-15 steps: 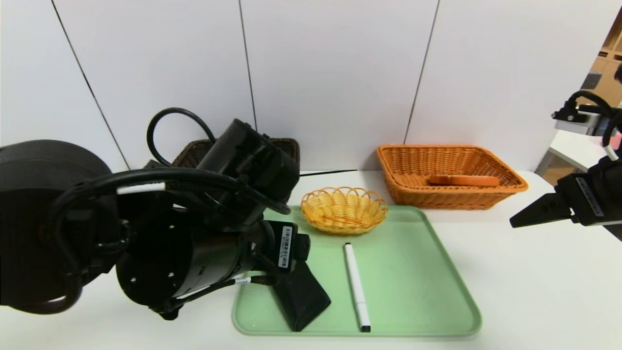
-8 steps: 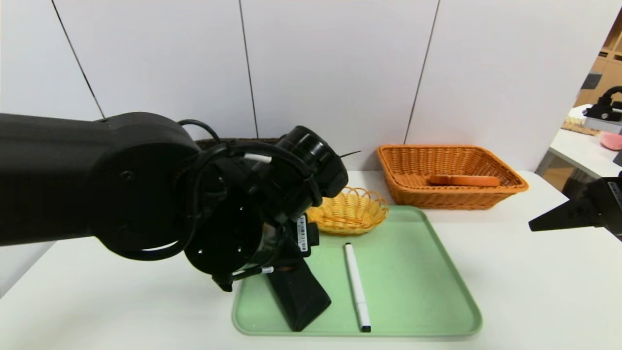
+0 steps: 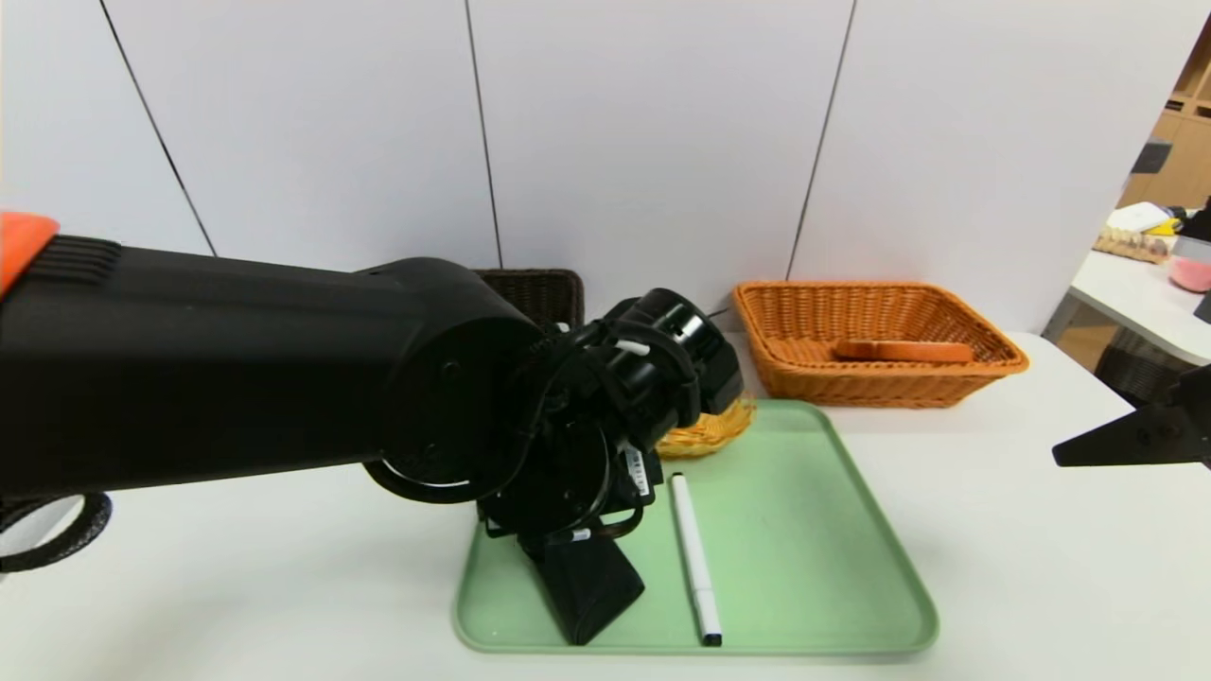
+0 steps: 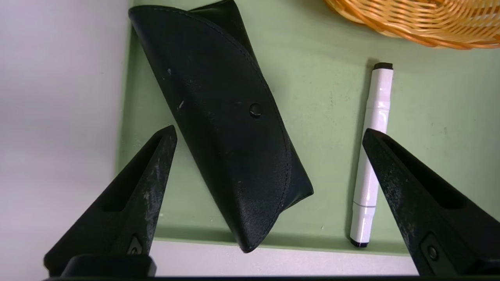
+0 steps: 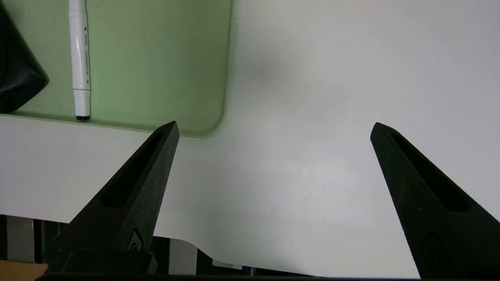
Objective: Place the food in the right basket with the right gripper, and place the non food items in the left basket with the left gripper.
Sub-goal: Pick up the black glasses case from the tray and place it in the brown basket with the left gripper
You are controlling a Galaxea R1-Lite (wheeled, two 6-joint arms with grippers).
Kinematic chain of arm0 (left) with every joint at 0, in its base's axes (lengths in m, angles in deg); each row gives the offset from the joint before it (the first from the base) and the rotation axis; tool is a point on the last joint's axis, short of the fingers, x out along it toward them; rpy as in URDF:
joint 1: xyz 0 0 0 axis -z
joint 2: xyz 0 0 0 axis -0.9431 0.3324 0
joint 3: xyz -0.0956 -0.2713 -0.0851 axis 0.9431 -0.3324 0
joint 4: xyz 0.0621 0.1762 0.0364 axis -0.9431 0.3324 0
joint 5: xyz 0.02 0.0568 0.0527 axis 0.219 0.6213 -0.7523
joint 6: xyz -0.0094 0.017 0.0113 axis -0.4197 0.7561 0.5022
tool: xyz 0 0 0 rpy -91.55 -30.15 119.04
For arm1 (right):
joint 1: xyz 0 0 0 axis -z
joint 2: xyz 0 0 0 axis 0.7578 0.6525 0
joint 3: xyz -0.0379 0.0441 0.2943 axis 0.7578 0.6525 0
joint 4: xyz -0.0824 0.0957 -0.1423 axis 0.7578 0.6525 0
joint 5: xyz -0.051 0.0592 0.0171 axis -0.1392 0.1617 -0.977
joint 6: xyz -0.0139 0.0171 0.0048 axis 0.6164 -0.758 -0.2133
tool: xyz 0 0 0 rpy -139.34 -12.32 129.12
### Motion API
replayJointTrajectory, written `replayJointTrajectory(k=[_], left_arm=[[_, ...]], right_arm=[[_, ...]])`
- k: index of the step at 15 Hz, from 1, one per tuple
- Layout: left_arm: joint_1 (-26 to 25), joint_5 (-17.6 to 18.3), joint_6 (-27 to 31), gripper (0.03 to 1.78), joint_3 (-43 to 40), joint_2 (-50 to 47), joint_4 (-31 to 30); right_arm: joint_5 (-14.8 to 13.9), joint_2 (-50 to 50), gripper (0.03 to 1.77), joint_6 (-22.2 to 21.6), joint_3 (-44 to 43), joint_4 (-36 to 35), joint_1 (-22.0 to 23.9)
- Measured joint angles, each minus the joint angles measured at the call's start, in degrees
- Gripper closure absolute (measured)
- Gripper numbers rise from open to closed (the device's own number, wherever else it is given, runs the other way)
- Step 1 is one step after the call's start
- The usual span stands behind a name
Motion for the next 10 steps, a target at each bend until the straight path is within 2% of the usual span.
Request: replayJointTrajectory(k=[6,10], left_arm=[[0.12,0.0,-0.57,0.12,4.4,2.15,10.28],[0.09,0.05,-3.44,0.12,5.46,3.34,10.67]], right_arm=[[0.05,-2.23,0.11,0.0,0.44,-0.04,-0.61],[0.06,-3.69,0.11,0.06,1.18,0.07,-0.72]])
